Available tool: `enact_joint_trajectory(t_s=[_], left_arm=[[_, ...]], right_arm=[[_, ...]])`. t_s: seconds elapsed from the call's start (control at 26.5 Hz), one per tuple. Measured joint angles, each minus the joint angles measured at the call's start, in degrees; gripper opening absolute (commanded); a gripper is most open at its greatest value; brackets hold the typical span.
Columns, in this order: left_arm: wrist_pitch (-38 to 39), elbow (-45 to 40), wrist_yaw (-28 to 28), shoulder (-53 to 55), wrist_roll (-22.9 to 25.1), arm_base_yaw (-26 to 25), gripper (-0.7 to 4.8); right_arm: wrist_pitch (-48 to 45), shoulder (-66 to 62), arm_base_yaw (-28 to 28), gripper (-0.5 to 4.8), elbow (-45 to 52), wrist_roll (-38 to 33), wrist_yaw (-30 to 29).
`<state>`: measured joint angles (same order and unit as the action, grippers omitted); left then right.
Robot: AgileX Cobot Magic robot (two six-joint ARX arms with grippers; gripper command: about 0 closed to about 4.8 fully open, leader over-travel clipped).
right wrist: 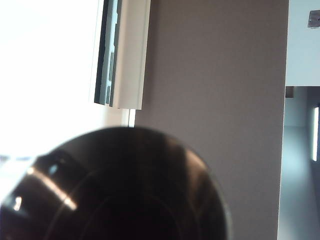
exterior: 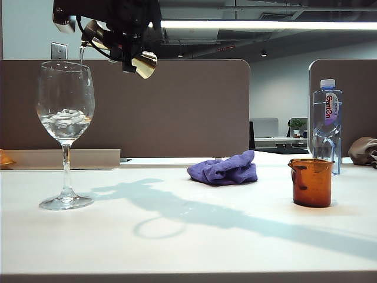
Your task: Pick up the small amber measuring cup and pour the water in it into the jigger, then pick up the jigger and pour the water in it into the wine glass.
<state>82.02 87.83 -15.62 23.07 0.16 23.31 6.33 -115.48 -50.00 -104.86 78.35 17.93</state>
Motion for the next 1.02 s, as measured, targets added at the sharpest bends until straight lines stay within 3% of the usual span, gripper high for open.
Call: enact_joint_trajectory(t_s=[0.26,0.53,1.02], left_arm=[[0.0,0.0,0.02,0.0,0.0,0.02,-0.02],[0.0,0.0,0.0,0.0,0.0,0.0,-0.02],[0.0,0.0,0.0,0.0,0.0,0.0,-0.02]], right_arm=[[-0.17,0.0,-0.48,-0.01,0.07,3.91,0.04],[-3.3,0.07,-1.49,-0.01,0.07,15.04,0.04],[-5.66,1.05,-2.43,-0.01,0.04,20.31,0.35]])
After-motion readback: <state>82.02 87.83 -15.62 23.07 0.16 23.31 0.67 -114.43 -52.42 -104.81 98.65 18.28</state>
